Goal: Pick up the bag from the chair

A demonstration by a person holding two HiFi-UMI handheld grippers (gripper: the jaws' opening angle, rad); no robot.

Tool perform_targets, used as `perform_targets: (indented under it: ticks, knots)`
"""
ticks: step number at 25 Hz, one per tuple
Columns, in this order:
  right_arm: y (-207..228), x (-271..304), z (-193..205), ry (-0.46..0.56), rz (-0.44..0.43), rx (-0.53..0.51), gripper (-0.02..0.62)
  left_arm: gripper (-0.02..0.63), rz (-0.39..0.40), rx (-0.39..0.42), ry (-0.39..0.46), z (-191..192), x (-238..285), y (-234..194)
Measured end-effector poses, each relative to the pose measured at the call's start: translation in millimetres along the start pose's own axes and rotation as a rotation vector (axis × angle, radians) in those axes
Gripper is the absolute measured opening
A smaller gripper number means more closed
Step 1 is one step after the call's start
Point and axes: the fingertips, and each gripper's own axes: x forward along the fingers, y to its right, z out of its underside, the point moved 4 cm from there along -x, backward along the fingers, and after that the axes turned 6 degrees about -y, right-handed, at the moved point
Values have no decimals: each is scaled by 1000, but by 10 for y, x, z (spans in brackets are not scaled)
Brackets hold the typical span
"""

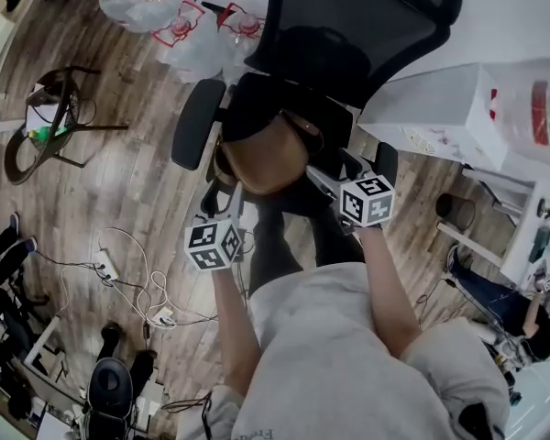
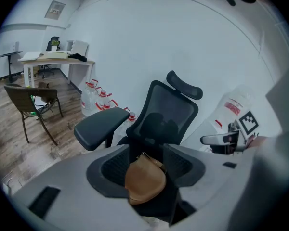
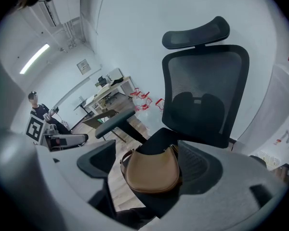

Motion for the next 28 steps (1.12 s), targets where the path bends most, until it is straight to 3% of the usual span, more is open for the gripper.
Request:
perform_targets:
  ticks: [13,22,28]
  knots:
    - [82,800,-283,-97,-125,-109,397,212,-88,-104,-46,235,418,-189]
    - [233,1324,-6,-156,-193,-86,391,213,-140,-162,-76,525,786,-376]
    - [362,1621,223,-181,-223,-45,390,213,-153,-159,-109,694,1088,-538]
